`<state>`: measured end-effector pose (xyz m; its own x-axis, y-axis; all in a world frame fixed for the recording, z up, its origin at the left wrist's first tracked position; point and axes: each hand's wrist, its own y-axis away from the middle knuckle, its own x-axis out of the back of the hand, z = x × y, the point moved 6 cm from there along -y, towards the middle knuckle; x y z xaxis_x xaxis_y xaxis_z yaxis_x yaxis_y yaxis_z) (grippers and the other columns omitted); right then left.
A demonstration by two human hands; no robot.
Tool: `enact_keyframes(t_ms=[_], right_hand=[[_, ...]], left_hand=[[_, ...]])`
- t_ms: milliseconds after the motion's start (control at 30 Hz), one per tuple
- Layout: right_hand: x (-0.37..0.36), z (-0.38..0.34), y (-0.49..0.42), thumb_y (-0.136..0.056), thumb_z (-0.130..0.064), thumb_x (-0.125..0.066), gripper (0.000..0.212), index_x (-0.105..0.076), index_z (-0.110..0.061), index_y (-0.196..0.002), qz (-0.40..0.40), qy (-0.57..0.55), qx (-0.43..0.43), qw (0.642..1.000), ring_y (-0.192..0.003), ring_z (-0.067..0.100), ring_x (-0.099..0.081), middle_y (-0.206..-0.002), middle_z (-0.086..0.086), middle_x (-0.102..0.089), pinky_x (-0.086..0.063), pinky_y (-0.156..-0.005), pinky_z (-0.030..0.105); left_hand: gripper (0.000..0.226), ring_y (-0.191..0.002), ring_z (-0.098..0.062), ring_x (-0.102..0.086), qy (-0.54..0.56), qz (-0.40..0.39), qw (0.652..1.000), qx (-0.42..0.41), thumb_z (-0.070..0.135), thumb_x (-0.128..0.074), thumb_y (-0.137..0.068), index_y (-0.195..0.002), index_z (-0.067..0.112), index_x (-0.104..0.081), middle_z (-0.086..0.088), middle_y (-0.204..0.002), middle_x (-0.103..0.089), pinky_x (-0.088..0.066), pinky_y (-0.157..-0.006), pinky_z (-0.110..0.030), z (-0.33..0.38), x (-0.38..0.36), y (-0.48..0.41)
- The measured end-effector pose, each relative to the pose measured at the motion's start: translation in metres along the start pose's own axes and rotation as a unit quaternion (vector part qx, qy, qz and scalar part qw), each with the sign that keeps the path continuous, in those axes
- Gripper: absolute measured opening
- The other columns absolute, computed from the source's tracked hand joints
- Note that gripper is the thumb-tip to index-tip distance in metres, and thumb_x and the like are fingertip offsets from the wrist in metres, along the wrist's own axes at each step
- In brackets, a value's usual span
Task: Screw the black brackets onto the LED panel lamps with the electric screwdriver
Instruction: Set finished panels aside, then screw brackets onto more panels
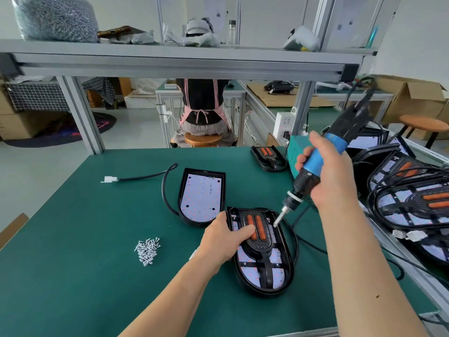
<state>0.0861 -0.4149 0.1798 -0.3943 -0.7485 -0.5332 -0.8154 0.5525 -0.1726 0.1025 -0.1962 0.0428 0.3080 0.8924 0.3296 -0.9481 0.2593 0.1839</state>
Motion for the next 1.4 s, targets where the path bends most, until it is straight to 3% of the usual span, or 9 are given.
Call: enact_keyframes(t_ms=[233, 400, 500, 633, 833, 1000, 1133, 1267, 1400], right_hand=[[0.061, 0.034, 0.005, -0.090, -0.033, -0.074, 0.031, -0.054, -0.010, -0.092, 0.024, 0.102, -0.208, 0.972, -0.049, 0.020, -0.059, -0.062, 0.011, -0.062, -0.052, -0.048, 0.027], [0.093, 0.066, 0.012, -0.091, -0.025, -0.075, 0.028, -0.057, -0.006, -0.102, 0.050, 0.256, -0.253, 0.931, -0.051, 0.020, -0.068, -0.082, 0.015, -0.064, -0.056, -0.046, 0.028], [0.105, 0.082, 0.011, -0.092, -0.016, -0.074, 0.033, -0.050, -0.005, -0.113, 0.069, 0.326, -0.232, 0.914, -0.056, 0.021, -0.068, -0.094, 0.017, -0.061, -0.056, -0.052, 0.032], [0.109, 0.089, 0.007, -0.086, -0.010, -0.076, 0.049, -0.046, -0.006, -0.124, 0.077, 0.455, -0.175, 0.870, -0.085, 0.031, -0.067, -0.112, 0.018, -0.062, -0.057, -0.079, 0.047], [0.095, 0.092, 0.005, -0.085, -0.011, -0.072, 0.060, -0.041, -0.011, -0.137, 0.061, 0.562, -0.108, 0.818, -0.093, 0.030, -0.053, -0.118, 0.012, -0.053, -0.038, -0.070, 0.034], [0.092, 0.095, 0.011, -0.088, -0.018, -0.071, 0.064, -0.041, -0.016, -0.143, 0.031, 0.593, -0.108, 0.797, -0.099, 0.030, -0.052, -0.117, 0.007, -0.043, -0.043, -0.066, 0.034], [0.091, 0.088, 0.030, -0.092, -0.028, -0.069, 0.066, -0.040, -0.016, -0.151, 0.026, 0.648, -0.090, 0.756, -0.118, 0.037, -0.046, -0.131, 0.016, -0.043, -0.045, -0.099, 0.044], [0.075, 0.073, 0.062, -0.094, -0.013, -0.065, 0.045, -0.055, -0.009, -0.137, 0.041, 0.634, 0.056, 0.770, -0.124, 0.033, -0.038, -0.132, 0.013, -0.049, -0.034, -0.105, 0.040], [0.056, 0.077, 0.079, -0.098, -0.005, -0.055, 0.036, -0.059, -0.008, -0.134, -0.019, 0.626, 0.080, 0.776, -0.127, 0.028, -0.049, -0.134, 0.010, -0.055, -0.035, -0.107, 0.034]], left_hand=[[0.038, -0.090, -0.017, -0.069, -0.034, 0.008, 0.999, 0.005, 0.050, -0.075, -0.079, -0.105, 0.027, -0.059, 0.006, -0.099, -0.071, -0.060, -0.074, -0.036, 0.000, 0.001, -0.001], [0.056, -0.090, -0.022, -0.063, -0.234, 0.077, 0.969, -0.024, 0.068, -0.064, -0.079, -0.103, 0.018, -0.056, 0.002, -0.095, -0.066, -0.053, -0.077, -0.037, 0.013, 0.008, 0.006], [0.062, -0.098, -0.023, -0.059, -0.294, 0.113, 0.948, -0.049, 0.074, -0.052, -0.084, -0.108, 0.017, -0.055, 0.004, -0.105, -0.063, -0.044, -0.075, -0.034, 0.017, 0.014, 0.014], [0.070, -0.117, -0.028, -0.048, -0.346, 0.116, 0.929, -0.071, 0.075, -0.046, -0.085, -0.125, 0.018, -0.055, 0.002, -0.120, -0.058, -0.042, -0.097, -0.038, 0.016, 0.020, 0.021], [0.081, -0.125, -0.027, -0.041, -0.365, 0.002, 0.931, -0.018, 0.078, -0.056, -0.073, -0.131, 0.022, -0.045, 0.001, -0.128, -0.046, -0.042, -0.097, -0.041, 0.012, 0.013, 0.025], [0.066, -0.105, -0.022, -0.055, -0.249, -0.053, 0.967, 0.009, 0.060, -0.076, -0.071, -0.114, 0.017, -0.050, -0.002, -0.119, -0.048, -0.050, -0.091, -0.035, 0.011, 0.011, 0.022], [0.060, -0.097, -0.021, -0.054, -0.286, -0.075, 0.955, 0.011, 0.039, -0.082, -0.068, -0.110, 0.014, -0.047, -0.005, -0.115, -0.044, -0.053, -0.086, -0.034, 0.014, 0.008, 0.023], [0.047, -0.093, -0.024, -0.059, -0.267, -0.061, 0.961, 0.022, 0.026, -0.077, -0.071, -0.103, 0.011, -0.046, -0.008, -0.112, -0.052, -0.049, -0.068, -0.032, 0.015, 0.006, 0.022], [0.043, -0.085, -0.024, -0.057, -0.245, -0.056, 0.968, 0.020, 0.023, -0.075, -0.074, -0.103, 0.009, -0.047, -0.010, -0.107, -0.060, -0.045, -0.065, -0.032, 0.015, 0.005, 0.022]])
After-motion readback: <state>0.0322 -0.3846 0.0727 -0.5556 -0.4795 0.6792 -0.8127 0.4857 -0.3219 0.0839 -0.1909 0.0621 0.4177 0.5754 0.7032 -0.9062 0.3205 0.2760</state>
